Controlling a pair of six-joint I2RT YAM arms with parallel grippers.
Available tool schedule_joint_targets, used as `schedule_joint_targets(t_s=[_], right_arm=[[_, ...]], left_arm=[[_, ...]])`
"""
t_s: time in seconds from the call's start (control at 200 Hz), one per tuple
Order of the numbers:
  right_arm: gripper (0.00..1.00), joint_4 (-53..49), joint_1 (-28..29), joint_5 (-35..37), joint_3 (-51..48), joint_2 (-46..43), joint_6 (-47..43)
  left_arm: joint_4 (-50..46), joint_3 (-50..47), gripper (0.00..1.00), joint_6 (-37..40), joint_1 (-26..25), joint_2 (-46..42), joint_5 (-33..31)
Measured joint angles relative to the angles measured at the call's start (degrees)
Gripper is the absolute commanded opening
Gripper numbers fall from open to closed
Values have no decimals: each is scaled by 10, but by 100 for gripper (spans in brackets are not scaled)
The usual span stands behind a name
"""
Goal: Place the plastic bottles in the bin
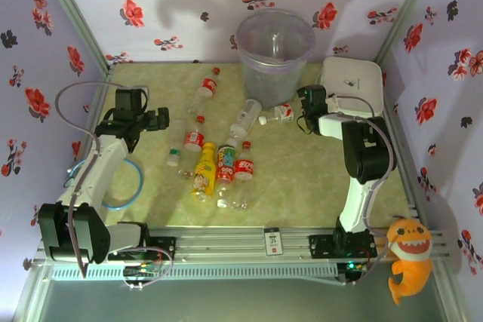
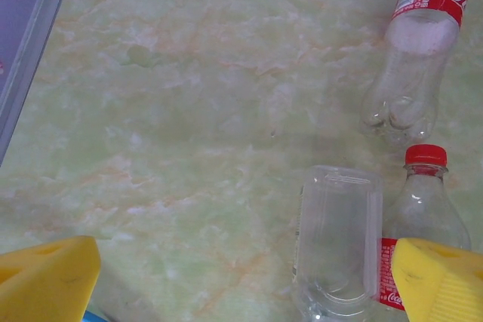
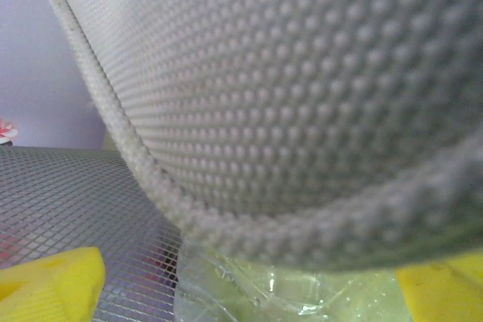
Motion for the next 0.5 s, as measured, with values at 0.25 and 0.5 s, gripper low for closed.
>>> schedule_joint_targets(t_s=[0.25,0.5], right_arm=[[87,13,4,6,9,14,0],[77,13,7,0,-10,14,-12]], left_arm=[[0,0,100,3,0,-1,-7],[0,0,100,4,0,-5,-11]])
